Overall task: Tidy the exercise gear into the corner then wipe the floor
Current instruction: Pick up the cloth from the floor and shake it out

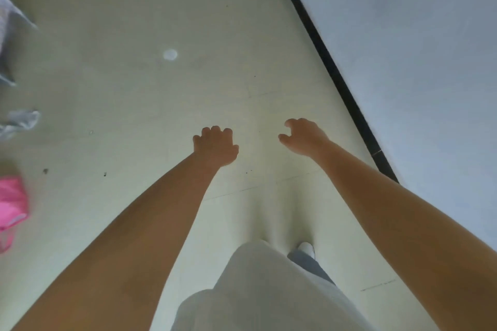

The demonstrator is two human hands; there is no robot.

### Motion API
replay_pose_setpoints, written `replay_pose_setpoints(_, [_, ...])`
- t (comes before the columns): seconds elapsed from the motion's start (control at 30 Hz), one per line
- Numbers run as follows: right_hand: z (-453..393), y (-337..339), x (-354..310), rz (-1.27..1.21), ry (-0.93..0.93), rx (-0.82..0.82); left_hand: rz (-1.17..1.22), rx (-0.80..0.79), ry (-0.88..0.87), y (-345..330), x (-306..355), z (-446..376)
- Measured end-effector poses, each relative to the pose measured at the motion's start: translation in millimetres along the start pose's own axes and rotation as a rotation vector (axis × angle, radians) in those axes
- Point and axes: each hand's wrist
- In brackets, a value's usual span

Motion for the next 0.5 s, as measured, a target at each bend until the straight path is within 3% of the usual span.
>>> replay_pose_setpoints(0.27, [-102, 1, -132, 0.083, 0.137, -0.114, 0.113, -0.053, 0.106, 26, -116, -78])
replay_pose_setpoints(0.5, [-234, 40, -230, 0.11, 0.125, -0.22, 0.186, -0.094, 0.157, 89, -215, -193])
Point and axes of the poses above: each hand's wrist, its own z-axis away from the middle knuckle, its own y-axis out of the back of the hand, x = y × z, and after that the axes turned 14 degrees about -y, right-handed
